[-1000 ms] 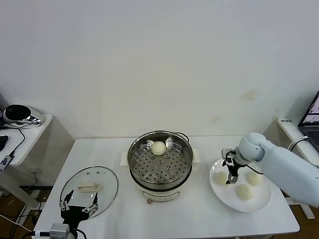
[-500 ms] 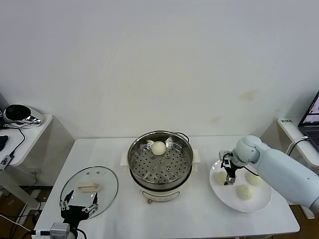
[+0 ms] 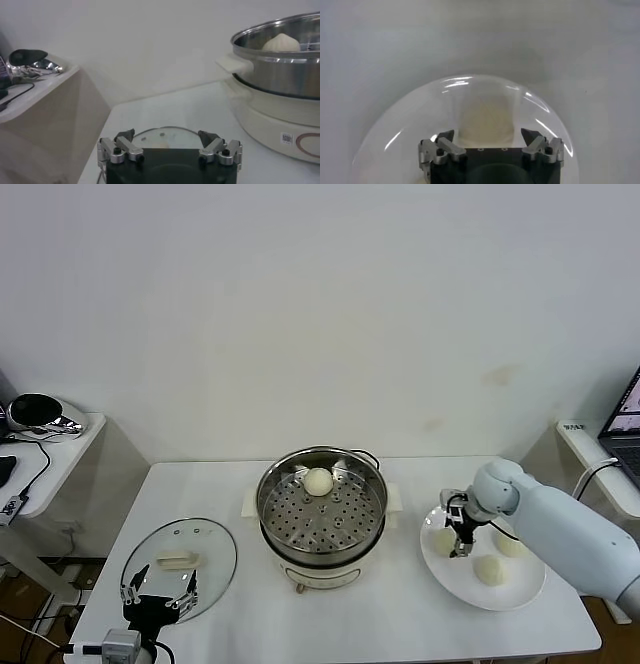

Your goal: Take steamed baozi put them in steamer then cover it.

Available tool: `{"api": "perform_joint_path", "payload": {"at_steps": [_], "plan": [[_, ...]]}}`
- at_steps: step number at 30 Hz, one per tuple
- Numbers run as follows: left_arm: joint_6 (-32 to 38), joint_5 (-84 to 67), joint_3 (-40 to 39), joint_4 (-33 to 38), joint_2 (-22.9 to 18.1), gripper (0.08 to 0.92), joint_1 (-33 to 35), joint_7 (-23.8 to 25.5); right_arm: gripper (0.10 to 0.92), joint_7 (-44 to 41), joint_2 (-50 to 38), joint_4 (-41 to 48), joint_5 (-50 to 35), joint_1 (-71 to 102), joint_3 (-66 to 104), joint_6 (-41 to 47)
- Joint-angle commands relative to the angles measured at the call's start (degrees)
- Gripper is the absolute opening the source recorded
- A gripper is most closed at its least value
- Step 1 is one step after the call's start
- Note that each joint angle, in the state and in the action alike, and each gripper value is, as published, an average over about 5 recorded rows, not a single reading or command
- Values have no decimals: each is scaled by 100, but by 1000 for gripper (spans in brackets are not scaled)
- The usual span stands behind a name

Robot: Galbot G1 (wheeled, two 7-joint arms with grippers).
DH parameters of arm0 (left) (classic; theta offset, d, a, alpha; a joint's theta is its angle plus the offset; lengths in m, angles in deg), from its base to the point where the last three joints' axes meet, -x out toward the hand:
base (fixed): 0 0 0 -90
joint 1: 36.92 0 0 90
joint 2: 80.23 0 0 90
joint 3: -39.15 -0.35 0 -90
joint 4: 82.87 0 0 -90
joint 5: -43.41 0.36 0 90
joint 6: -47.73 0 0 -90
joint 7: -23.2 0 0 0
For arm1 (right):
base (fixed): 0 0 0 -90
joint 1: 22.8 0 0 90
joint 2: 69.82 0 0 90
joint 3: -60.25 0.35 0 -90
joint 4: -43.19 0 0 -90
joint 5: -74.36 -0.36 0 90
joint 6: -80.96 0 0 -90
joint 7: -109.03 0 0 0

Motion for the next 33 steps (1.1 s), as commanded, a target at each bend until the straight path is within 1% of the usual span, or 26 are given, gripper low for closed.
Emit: {"api": "perform_joint_path", "payload": {"at_steps": [1,3,5,9,13,17,20,23,27,33], "plan": [[2,5,-8,-4,-8,823,-3,-3,625,-2,-18,49,-10,13,31,22],[2,7,-10,-3,-10,823,-6,-4,594,-8,-43,33,-25,13,68,30],[2,13,-13,-1,-10,823,-6,-6,581,-20,-79,3,-46,-2,115,34],[3,69,-29,-1,-18,823,-8,-12,577,-81,-251,-167,-240,-211,138,60],[9,129,-36,25,-44,823,-17,-15,577,-248,-608,-625,-783,-892,-230,206],[15,123,-29,39,-42,823,-35,-18,577,-579,-967,-1252,-1430,-2061,-942,427],[17,95,-7,58,-27,823,-67,-20,577,-781,-1004,-1633,-2082,-3022,-1637,650],[15,49,27,107,-5,823,-98,-16,577,-862,-817,-1862,-2650,-3870,-2244,873],[15,26,69,213,20,823,-95,-26,579,-886,-253,-1953,-3294,-4689,-2840,1179],[11,44,88,333,61,823,-56,-18,579,-834,756,-1614,-3719,-5139,-3308,1411]]}}
